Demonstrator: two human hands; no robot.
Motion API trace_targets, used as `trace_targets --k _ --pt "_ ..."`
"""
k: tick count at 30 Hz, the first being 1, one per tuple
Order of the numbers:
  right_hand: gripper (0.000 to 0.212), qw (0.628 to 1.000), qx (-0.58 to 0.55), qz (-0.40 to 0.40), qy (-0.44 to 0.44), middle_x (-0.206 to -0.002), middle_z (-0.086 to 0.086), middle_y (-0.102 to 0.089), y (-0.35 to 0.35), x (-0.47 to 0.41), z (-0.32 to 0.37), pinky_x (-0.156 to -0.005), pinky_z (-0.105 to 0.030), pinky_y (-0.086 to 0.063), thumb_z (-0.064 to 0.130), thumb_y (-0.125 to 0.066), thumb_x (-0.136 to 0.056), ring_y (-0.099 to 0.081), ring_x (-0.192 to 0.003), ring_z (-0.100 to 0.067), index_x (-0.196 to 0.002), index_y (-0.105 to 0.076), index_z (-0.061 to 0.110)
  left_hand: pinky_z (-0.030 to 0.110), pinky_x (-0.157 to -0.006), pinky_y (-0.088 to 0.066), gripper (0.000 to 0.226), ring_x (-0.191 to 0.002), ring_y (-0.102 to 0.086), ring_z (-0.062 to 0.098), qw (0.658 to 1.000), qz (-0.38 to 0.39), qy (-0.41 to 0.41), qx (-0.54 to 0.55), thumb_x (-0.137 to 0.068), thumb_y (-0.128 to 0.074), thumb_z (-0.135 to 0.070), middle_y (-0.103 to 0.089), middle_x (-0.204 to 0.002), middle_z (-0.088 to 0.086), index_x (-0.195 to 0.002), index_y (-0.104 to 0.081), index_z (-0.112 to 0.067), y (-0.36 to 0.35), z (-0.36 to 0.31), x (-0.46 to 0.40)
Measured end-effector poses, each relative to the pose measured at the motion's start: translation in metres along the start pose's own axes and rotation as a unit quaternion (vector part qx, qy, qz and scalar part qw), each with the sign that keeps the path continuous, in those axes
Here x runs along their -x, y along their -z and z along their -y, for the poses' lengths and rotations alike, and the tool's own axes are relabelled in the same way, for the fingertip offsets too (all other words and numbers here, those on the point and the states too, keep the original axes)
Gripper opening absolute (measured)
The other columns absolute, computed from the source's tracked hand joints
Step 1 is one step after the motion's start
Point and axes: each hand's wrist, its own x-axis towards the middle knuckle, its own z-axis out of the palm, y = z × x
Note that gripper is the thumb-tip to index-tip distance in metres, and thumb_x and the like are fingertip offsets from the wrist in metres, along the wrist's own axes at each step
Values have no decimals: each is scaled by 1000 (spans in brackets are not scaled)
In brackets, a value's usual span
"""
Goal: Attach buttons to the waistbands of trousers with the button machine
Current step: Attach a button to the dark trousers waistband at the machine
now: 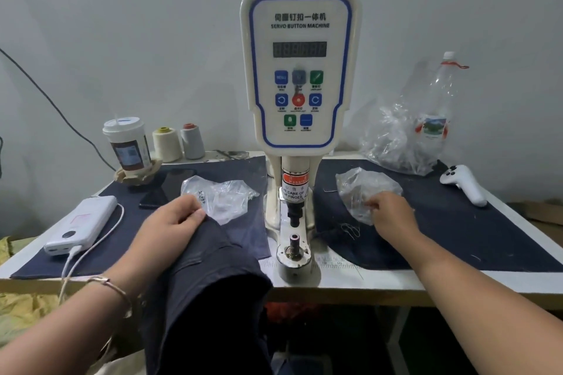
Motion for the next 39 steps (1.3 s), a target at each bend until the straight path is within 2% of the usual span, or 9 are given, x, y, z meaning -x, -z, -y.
trace_targets --k 2,5,7,12,18,26,32,36,39 --pt "25 999 -3 30 -28 -90 -10 -68 -6 -13 0 -68 -28 -40 8 -54 -89 -62 -93 -34 -80 -72 23 38 -77 -47 23 -75 -60 21 994 9 4 -111 -93 -60 -32 -62 -67 -3 -72 -56 -22 -16 2 -11" --pt "16 997 -32 47 -61 -102 -10 -69 -15 -28 -4 -78 -32 -49 19 -61 -89 -63 -97 -33 -93 -74 27 30 -60 -41 36 -67 -56 13 974 4 8 -227 -91 -57 -45 -59 -62 -6 -65 -51 -21 -36 7 -21" --pt "12 996 -28 46 -65 -104 -10 -69 -19 -34 -5 -83 -34 -51 25 -65 -88 -63 -97 -32 -97 -74 28 30 -56 -36 40 -67 -54 15 964 -3 17 -267 -93 -53 -46 -57 -62 -5 -64 -48 -19 -47 16 -26" --pt "11 998 -20 -15 -56 -92 -6 -71 -32 -32 -10 -68 -28 -41 33 -69 -86 -63 -90 -28 -91 -73 23 33 -59 -31 37 -77 -59 25 931 -22 18 -363 -97 -40 -43 -67 -77 0 -69 -44 -19 -73 27 -26" --pt "11 996 -23 -71 -46 -82 -11 -70 -36 -26 -9 -65 -29 -37 22 -68 -86 -62 -83 -32 -80 -71 13 33 -56 -27 34 -73 -59 29 937 -65 22 -344 -95 -46 -38 -67 -71 4 -73 -59 -16 -76 30 -21" --pt "10 996 -12 -73 -43 -85 -10 -69 -38 -27 -10 -68 -31 -42 20 -65 -89 -63 -82 -31 -81 -66 15 33 -53 -25 37 -61 -43 24 948 -89 27 -305 -94 -50 -35 -59 -59 3 -63 -47 -15 -76 31 -19" --pt "15 998 13 -62 -28 -97 -11 -65 -39 -30 -10 -73 -36 -45 24 -61 -92 -61 -87 -33 -86 -64 12 33 -55 -26 37 -65 -51 28 947 -92 23 -308 -95 -50 -35 -61 -62 5 -63 -45 -15 -74 28 -17" --pt "29 998 -6 -57 -25 -91 -14 -66 -38 -30 -12 -67 -33 -40 21 -67 -88 -60 -81 -32 -64 -50 20 34 -55 -24 38 -68 -57 30 946 -94 19 -309 -95 -52 -35 -63 -63 7 -63 -44 -16 -74 27 -17" --pt "36 997 -19 -65 -24 -85 -15 -67 -38 -30 -13 -64 -32 -39 16 -67 -86 -58 -76 -31 -59 -45 24 34 -55 -23 39 -67 -56 30 943 -96 22 -318 -95 -51 -36 -63 -64 7 -63 -42 -16 -74 27 -17"
